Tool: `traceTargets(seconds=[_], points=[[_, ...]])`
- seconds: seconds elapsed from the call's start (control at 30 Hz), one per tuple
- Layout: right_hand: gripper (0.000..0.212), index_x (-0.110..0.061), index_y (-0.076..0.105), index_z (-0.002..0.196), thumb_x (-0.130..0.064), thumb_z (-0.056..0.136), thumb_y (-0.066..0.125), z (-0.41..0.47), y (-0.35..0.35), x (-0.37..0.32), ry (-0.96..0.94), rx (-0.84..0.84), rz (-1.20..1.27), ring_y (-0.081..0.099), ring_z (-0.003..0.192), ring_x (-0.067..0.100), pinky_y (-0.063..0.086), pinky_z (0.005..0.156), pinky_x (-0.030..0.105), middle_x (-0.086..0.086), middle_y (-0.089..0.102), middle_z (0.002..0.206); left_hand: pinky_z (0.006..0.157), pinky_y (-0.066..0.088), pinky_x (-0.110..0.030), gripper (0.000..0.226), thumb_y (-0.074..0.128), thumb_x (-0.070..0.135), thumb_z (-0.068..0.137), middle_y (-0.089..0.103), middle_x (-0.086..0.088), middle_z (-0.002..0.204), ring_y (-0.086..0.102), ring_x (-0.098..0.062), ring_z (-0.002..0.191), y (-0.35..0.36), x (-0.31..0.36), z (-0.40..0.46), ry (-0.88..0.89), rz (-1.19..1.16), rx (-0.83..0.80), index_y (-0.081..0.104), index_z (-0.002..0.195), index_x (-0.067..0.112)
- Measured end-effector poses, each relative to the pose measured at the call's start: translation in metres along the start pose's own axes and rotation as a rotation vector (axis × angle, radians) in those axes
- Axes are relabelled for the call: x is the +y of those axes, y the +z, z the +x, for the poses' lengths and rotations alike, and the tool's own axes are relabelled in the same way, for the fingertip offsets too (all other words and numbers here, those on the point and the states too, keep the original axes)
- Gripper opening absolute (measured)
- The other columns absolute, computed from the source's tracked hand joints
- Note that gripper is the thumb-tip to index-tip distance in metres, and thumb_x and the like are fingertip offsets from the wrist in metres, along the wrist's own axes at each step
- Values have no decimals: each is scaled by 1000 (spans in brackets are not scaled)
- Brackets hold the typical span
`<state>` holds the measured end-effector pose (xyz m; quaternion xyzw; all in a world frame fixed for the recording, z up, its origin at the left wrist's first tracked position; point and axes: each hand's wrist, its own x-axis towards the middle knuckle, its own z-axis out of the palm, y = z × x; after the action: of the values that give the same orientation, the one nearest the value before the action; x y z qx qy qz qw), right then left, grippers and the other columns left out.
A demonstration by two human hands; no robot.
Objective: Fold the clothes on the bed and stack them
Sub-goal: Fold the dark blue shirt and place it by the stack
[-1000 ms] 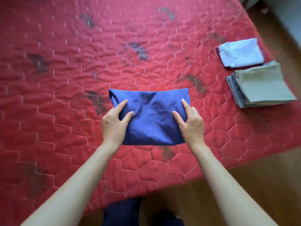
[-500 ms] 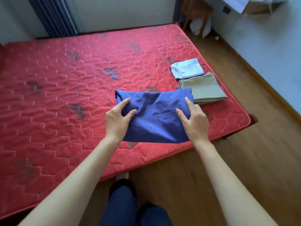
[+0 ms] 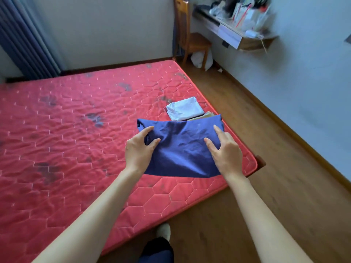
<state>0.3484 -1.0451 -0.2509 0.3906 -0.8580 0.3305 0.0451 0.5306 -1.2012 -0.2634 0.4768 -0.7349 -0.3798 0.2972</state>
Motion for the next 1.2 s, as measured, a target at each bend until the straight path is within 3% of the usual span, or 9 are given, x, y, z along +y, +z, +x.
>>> traceTargets(seconds=[0.17, 0.47, 0.77, 1.2], points=[[52, -11, 55, 135, -36, 90, 65, 69, -7, 43, 7, 23, -26, 63, 98, 36, 52, 77, 44, 16, 63, 112, 86, 50, -34, 47, 78, 30, 79, 72, -4, 99, 65, -22, 95, 59, 38, 52, 16, -6, -35, 65, 125, 25], [51, -14, 55, 135, -35, 89, 66, 170, -13, 139, 34, 5, -17, 63, 90, 30, 48, 71, 35, 10, 62, 102, 89, 49, -35, 46, 76, 28, 80, 72, -4, 106, 65, -23, 101, 167, 90, 110, 3, 9, -18, 64, 124, 23], [53, -13, 56, 134, -35, 88, 68, 292, 2, 250, -102, -166, 56, 63, 94, 32, 48, 76, 35, 13, 63, 106, 84, 46, -28, 46, 77, 30, 80, 72, -5, 106, 66, -23, 100, 286, 131, 144, -136, 43, 160, 65, 124, 22], [52, -16, 56, 134, -37, 88, 68, 392, 111, 313, -139, -361, 93, 64, 93, 30, 49, 74, 39, 9, 62, 103, 92, 48, -34, 48, 79, 29, 78, 73, -4, 108, 66, -22, 101, 370, 87, 220, -393, 31, 238, 66, 123, 22]])
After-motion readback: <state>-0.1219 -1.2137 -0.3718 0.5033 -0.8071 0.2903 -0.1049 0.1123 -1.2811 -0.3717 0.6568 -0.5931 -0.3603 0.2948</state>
